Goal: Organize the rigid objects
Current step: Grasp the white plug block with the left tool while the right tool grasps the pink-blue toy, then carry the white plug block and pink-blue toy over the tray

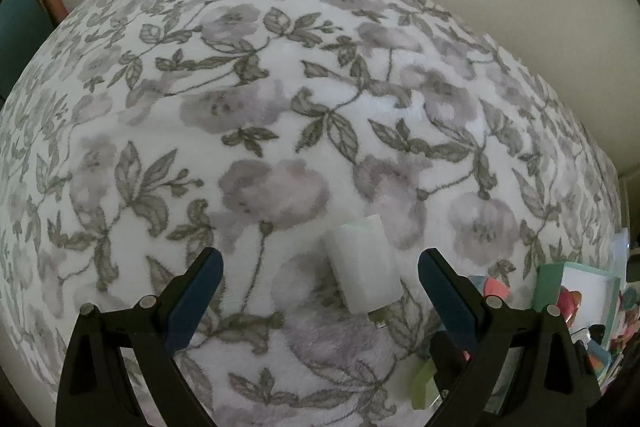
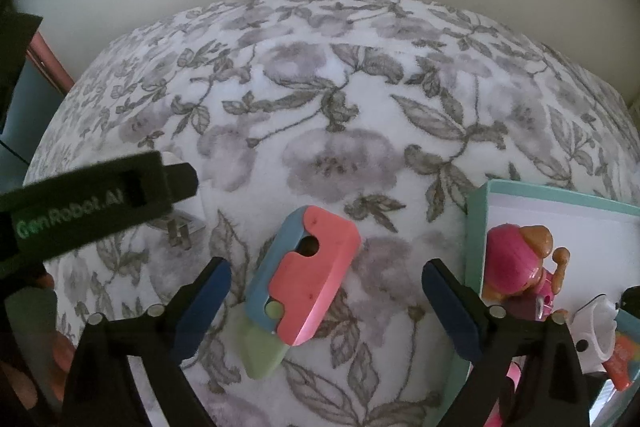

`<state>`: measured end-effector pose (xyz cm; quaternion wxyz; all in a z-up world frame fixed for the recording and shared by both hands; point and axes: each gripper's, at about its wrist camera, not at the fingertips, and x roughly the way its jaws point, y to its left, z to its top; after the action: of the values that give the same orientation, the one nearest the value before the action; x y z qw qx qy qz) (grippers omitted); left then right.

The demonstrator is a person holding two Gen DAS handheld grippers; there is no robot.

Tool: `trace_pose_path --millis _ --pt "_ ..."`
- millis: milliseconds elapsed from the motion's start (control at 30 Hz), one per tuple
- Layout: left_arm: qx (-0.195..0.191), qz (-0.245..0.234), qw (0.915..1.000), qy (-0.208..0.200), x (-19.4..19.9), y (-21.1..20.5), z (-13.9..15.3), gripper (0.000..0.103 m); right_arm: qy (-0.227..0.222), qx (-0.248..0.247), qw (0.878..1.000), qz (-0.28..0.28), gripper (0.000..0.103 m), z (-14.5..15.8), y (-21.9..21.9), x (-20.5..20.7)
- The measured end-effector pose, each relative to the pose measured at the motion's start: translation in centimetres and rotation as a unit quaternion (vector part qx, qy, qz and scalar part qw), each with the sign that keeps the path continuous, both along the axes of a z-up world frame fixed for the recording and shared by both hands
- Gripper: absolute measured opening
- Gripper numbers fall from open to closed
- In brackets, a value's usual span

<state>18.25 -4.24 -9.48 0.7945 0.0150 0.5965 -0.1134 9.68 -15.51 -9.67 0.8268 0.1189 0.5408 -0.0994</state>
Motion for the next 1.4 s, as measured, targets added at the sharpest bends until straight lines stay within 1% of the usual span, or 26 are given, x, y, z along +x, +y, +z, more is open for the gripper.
trace_pose_path --millis 67,100,133,167,200,233,267,300,333,367,433,600,867,1133,1400 --pt "-0.003 -0.005 1.0000 0.002 0.0 -0.2 -0.1 0.092 0.003 0.005 1.000 -0.001 0.092 -0.2 0.0 0.1" --pt "-0.005 -0.007 1.0000 0.004 0.0 -0.3 -0.2 0.085 0.005 0.007 1.000 -0.002 0.090 -0.3 0.0 0.1" --pt "-0.006 -0.009 0.9999 0.005 -0.1 -0.4 -0.2 0.078 0.007 0.009 1.000 -0.004 0.085 -0.4 0.0 0.1" --pt "-0.007 -0.012 0.9999 0.006 0.0 -0.5 -0.3 0.075 0.009 0.011 1.000 -0.005 0.082 -0.5 -0.1 0.2" --pt "-0.010 -0.015 0.9998 0.007 0.0 -0.6 -0.3 0.069 0.010 0.012 1.000 -0.005 0.080 -0.6 -0.1 0.2" --pt "-0.014 -0.016 0.9997 0.009 -0.1 -0.6 -0.4 0.060 0.010 0.014 1.000 -0.005 0.078 -0.6 -0.1 0.2" --pt "-0.019 -0.018 0.9996 0.012 0.0 -0.7 -0.5 0.054 0.010 0.019 1.000 -0.005 0.072 -0.7 -0.1 0.2" --pt "-0.026 -0.019 0.9994 0.016 -0.1 -0.7 -0.5 0.046 0.010 0.024 1.000 -0.003 0.068 -0.7 -0.1 0.2" --pt "-0.029 -0.022 0.9992 0.018 -0.1 -0.8 -0.6 0.037 0.008 0.026 1.000 -0.001 0.062 -0.6 0.0 0.2" --pt "-0.030 -0.024 0.9991 0.018 -0.1 -0.8 -0.6 0.034 0.007 0.026 1.000 0.001 0.055 -0.6 0.0 0.2" --pt "-0.032 -0.026 0.9990 0.017 -0.1 -1.0 -0.6 0.031 0.007 0.028 1.000 0.004 0.054 -0.5 0.1 0.2" --pt "-0.042 -0.027 0.9987 0.010 -0.2 -1.1 -0.3 0.030 0.007 0.039 0.999 0.003 0.048 -0.4 0.0 -0.1" --pt "-0.052 -0.029 0.9982 -0.009 -1.1 -0.5 1.8 0.030 0.006 0.052 0.999 0.006 0.043 0.0 -0.3 -0.8" --pt "-0.059 -0.028 0.9974 -0.032 -1.6 -0.6 4.2 0.030 -0.001 0.070 0.997 0.009 0.042 0.9 -0.7 -1.6" --pt "-0.064 -0.027 0.9960 -0.056 -2.4 -0.7 6.4 0.030 -0.017 0.082 0.996 0.008 0.042 2.7 -1.4 -2.7"
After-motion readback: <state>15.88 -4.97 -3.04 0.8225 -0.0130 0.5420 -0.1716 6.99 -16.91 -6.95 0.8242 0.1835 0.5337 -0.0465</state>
